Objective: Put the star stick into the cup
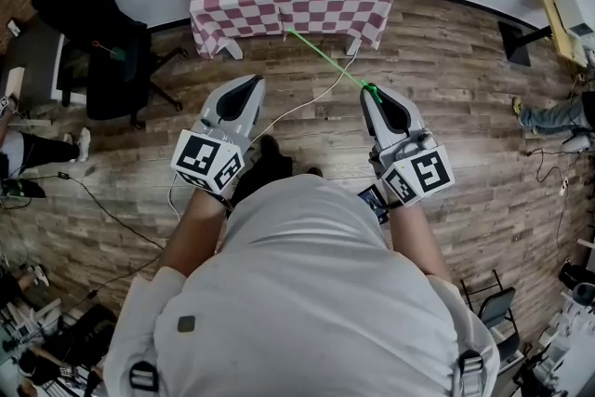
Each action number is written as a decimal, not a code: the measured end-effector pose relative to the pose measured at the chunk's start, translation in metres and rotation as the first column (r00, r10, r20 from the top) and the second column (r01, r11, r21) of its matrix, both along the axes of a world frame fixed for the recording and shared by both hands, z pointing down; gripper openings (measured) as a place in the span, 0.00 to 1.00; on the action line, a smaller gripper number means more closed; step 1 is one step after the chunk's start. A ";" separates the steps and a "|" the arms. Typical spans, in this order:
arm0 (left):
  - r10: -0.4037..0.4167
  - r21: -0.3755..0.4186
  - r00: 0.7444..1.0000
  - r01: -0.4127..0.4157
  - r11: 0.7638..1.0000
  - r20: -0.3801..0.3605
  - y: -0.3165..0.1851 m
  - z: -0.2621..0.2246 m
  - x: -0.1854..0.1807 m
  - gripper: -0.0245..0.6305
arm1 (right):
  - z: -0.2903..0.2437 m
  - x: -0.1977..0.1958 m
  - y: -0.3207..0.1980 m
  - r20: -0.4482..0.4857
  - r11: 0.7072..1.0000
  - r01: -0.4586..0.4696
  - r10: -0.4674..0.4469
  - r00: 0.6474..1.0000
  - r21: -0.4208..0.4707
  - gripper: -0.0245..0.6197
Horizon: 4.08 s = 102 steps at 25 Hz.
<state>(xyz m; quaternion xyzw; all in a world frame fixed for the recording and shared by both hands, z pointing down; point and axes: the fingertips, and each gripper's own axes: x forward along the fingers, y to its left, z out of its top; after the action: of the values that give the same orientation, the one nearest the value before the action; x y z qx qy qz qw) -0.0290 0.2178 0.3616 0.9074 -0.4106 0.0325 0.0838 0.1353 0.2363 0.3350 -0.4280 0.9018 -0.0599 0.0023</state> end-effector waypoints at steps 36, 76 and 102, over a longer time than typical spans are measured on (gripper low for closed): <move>-0.042 -0.020 0.999 0.042 0.999 -0.002 -0.162 0.004 -0.153 0.04 | 0.002 -0.156 -0.187 0.009 0.998 0.053 -0.053 0.999 -0.023 0.08; -0.102 -0.049 0.994 0.104 0.993 0.032 -0.371 0.010 0.038 0.04 | 0.027 0.033 -0.403 0.065 0.986 0.136 -0.130 0.989 -0.092 0.08; -0.075 -0.155 0.997 0.072 0.985 -0.011 -0.490 0.050 -0.025 0.04 | 0.072 -0.026 -0.517 -0.018 0.973 0.094 -0.100 0.995 -0.209 0.08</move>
<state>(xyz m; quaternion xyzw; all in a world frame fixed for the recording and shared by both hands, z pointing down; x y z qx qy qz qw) -0.0541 -0.2723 0.4119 0.8826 -0.4394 0.0537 0.1586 0.1095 -0.2809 0.4065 -0.3820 0.9104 -0.1479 -0.0585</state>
